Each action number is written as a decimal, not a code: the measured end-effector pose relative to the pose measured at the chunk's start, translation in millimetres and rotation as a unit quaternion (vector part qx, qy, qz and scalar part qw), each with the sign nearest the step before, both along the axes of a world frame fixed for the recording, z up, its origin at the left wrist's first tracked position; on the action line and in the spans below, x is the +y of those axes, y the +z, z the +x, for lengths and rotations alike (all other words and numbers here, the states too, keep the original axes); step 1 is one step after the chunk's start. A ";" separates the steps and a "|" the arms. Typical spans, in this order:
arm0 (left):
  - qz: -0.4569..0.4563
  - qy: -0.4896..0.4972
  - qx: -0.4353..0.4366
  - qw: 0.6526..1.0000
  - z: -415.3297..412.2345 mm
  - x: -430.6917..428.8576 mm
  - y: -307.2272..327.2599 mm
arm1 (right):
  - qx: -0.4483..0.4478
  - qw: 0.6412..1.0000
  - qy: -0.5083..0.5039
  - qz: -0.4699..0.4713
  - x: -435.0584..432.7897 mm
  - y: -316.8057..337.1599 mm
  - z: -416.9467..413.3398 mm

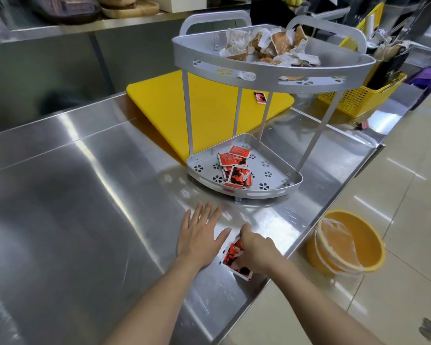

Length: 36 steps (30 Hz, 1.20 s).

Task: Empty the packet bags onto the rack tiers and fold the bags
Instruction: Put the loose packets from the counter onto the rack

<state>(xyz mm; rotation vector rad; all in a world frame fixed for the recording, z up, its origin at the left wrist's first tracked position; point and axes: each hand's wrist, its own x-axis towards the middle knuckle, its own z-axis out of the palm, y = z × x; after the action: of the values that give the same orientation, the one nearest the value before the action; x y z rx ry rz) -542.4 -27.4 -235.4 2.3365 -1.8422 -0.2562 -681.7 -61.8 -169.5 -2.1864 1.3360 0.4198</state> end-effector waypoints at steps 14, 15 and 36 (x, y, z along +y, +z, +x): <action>-0.024 -0.014 0.023 0.999 15.3 21.7 -3.1 | -0.485 0.754 -0.357 0.263 -76.6 62.5 26.6; -0.025 -0.015 0.026 0.999 16.0 23.9 -2.9 | -0.483 0.754 -0.373 0.243 -80.1 65.0 29.8; -0.078 0.259 0.048 0.962 125.4 164.4 39.3 | -0.297 0.936 -0.008 0.187 55.3 -8.7 172.8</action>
<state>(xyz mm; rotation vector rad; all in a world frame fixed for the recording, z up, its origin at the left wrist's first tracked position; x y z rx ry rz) -417.1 137.0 -196.1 2.5308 -1.1049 -0.1448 -508.9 -6.5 -178.1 -1.7775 0.8542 -0.0120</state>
